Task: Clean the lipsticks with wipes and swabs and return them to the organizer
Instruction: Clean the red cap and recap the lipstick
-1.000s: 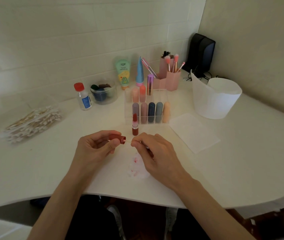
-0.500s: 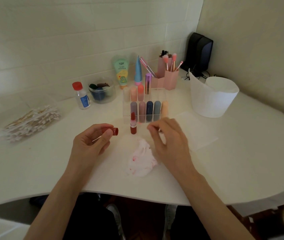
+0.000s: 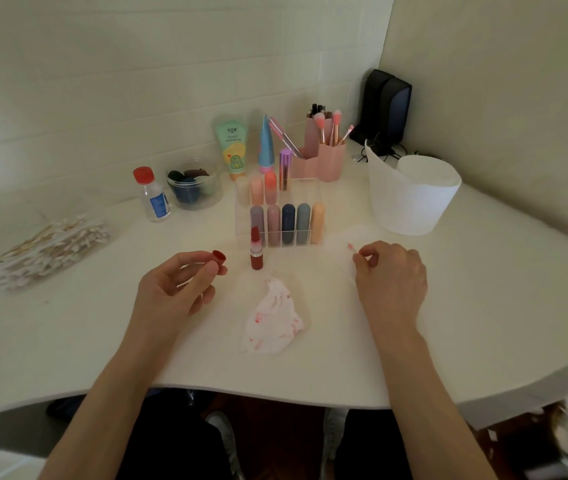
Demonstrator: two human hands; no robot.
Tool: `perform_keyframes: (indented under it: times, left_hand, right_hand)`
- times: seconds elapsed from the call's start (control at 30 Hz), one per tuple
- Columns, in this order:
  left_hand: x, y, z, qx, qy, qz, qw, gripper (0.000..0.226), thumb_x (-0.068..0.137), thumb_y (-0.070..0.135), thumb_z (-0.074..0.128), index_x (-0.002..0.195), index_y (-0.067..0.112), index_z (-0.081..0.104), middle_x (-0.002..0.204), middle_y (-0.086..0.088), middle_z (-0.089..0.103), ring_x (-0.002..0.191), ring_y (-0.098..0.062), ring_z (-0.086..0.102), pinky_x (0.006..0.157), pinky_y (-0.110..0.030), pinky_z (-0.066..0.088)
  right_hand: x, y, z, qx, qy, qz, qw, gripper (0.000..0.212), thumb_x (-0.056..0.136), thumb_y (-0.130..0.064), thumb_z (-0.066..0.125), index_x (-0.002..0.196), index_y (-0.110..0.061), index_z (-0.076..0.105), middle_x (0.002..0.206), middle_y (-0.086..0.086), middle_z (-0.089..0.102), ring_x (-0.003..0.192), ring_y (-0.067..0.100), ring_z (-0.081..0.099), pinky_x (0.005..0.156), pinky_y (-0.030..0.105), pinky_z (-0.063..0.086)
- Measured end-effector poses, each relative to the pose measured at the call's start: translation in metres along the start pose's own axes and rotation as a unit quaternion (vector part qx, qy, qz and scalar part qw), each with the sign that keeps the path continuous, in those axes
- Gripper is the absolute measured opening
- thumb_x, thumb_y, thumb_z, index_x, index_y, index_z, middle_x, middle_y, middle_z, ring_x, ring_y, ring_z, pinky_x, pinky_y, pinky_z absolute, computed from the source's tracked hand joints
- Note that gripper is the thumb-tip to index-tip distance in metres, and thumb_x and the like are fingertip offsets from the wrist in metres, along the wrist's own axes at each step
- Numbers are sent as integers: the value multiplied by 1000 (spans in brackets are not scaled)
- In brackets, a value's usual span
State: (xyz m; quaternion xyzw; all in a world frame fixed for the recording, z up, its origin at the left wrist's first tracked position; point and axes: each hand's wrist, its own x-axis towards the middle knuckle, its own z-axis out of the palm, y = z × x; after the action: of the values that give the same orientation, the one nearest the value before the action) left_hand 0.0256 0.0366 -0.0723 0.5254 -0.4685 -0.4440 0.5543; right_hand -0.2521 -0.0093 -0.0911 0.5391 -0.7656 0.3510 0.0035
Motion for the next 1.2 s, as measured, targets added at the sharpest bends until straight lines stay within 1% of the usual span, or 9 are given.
perform_keyframes:
  times: [0.13,0.27,0.4,0.57,0.7,0.8,0.93,1.07,1.2]
  left_hand:
    - [-1,-2,0,20,-13,13,1000,24,97,17,64,118,21,75,108,-4,75,87,-13,59,87,-39,48]
    - [0,-1,1,37,-23,27,999,19,99,14,62,113,18,74,100,-8,75,76,-20,56,79,-44,44]
    - [2,-2,2,56,-46,41,997,14,102,14,58,115,11,60,99,-7,75,68,-20,56,69,-40,44]
    - [7,-7,7,78,-42,23,996,20,105,15,50,124,13,41,92,-7,62,67,-12,50,64,-17,46]
    - [14,-8,7,80,-45,-3,996,33,104,19,54,132,20,37,94,-5,52,60,-6,49,60,-16,44]
    - [20,-6,11,121,-21,42,992,38,96,21,67,130,22,50,83,-7,51,61,-5,49,58,-17,46]
    - [29,-4,19,152,-23,116,981,26,92,26,71,118,31,68,66,-12,44,57,-12,39,54,-27,39]
    - [27,-5,22,91,-41,124,987,25,92,35,67,116,31,74,62,-19,44,54,-21,33,49,-29,33]
    - [25,-2,19,8,-28,90,996,29,90,39,65,113,25,77,66,-27,35,58,-32,24,49,-34,25]
  right_hand:
    - [-1,-1,3,27,11,-14,999,15,97,-25,67,106,-16,74,94,4,70,95,27,54,80,39,44]
    - [-5,-17,4,75,5,-90,993,9,95,-17,67,102,-17,73,88,-1,65,88,21,55,76,35,45]
    - [-10,-45,4,132,-149,-141,970,17,92,-27,73,109,-24,73,93,-9,68,84,10,60,81,26,48]
    - [-6,-81,16,151,-322,-98,929,39,85,-40,81,120,-26,71,100,-14,70,90,4,66,88,23,52]
    - [-9,-91,28,135,-324,-126,928,34,85,-41,80,115,-26,71,98,-9,71,92,13,67,90,33,55]
    - [-12,-89,31,140,-291,-143,936,23,87,-43,78,101,-25,74,84,-14,68,79,5,63,81,26,53]
    - [-15,-88,23,247,-290,-148,913,14,89,-33,78,100,-24,75,89,-12,75,80,3,68,83,20,54]
    - [-20,-83,19,294,-280,-228,885,11,92,-28,76,103,-26,76,82,-23,69,75,1,63,70,13,49]
    - [-23,-85,18,288,-304,-253,872,19,94,-31,71,111,-26,75,81,-28,62,75,0,55,68,11,44]
